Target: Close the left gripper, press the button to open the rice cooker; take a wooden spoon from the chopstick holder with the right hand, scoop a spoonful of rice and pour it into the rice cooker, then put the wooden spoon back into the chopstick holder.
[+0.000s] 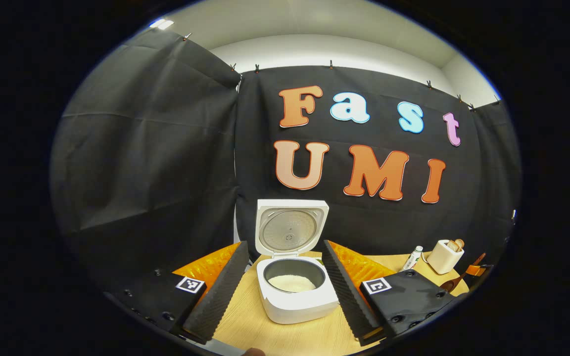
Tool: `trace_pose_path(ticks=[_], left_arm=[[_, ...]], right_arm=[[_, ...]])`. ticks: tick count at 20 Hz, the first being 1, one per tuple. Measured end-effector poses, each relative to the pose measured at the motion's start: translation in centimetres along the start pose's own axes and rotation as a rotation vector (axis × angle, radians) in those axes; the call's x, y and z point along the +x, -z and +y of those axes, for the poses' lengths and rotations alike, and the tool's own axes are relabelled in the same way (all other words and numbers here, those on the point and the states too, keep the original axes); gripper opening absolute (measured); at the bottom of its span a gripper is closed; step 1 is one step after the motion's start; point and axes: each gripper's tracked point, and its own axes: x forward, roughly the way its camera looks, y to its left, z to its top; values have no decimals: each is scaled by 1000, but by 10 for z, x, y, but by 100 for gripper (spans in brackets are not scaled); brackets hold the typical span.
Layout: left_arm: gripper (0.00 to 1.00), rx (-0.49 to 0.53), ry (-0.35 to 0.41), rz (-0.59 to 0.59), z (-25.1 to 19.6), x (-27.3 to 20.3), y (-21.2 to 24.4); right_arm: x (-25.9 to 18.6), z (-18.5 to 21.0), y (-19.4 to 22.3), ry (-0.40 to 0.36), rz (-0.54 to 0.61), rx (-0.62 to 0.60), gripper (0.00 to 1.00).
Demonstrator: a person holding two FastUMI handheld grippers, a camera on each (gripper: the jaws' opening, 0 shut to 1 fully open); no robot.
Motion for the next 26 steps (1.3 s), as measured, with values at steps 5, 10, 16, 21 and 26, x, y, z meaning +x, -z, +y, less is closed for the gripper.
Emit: trace_pose_path(ticks=[5,10,16,21,26], left_arm=[[100,11,-8,9,9,1,3],[100,49,-20,27,18,1,10],[100,69,-35,63,24,10,24],[100,67,-31,91,21,19,36],[100,63,-24,98,20,23,39]], right_arm=[[5,54,19,-85,18,-120,8],[25,81,60,-123,75,-240,8],[49,87,108,-120,148,-379,8],[63,88,122,-122,133,-423,8],[51,91,141,-150,185,-321,8]])
